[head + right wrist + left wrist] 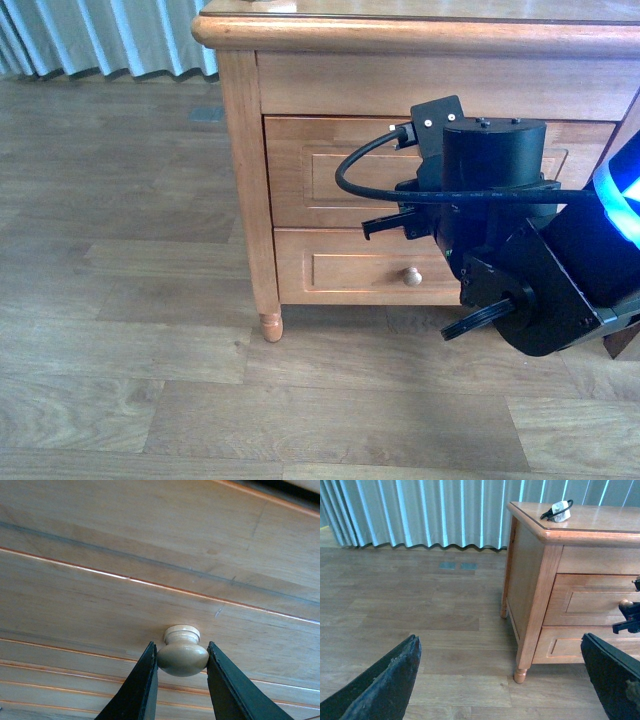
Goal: Put charger into drawer
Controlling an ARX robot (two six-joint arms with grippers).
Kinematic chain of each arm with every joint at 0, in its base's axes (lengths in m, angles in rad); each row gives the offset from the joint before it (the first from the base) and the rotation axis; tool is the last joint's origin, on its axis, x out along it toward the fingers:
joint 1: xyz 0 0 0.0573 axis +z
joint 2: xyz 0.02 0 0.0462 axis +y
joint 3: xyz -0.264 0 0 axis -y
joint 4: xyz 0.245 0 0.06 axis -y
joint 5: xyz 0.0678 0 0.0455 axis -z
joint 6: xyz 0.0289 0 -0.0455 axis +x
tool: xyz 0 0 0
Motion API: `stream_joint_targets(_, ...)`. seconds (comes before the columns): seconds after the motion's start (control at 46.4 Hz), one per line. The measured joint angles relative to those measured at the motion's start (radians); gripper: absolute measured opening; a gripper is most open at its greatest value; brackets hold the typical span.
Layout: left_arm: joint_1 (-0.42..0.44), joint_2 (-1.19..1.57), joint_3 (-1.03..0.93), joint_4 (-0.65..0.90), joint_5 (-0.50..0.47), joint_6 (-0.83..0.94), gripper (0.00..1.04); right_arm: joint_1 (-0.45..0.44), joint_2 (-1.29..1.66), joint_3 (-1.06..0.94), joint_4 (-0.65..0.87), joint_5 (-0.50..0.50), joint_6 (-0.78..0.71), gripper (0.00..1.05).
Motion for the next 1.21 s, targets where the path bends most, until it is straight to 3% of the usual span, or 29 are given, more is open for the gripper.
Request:
stream_joint_targets(0.668, 0.000, 0.000, 0.000, 0.000, 0.000, 0.000, 0.99, 0.002, -0.023, -0.032, -0.001, -0.020, 0.016, 0.23)
stream_joint_targets(0.991, 0.000, 0.000, 0.000, 0.000, 0.000, 0.000, 0.99, 0.007, -0.153, -0.236, 0.013, -0.083, 0.069, 0.23)
stream_joint_targets(1.207, 0.000, 0.000, 0.000, 0.000, 0.000, 0.000, 0.99, -0.003, -0.294, -0.457, 0.033, -0.176, 0.097, 0.23)
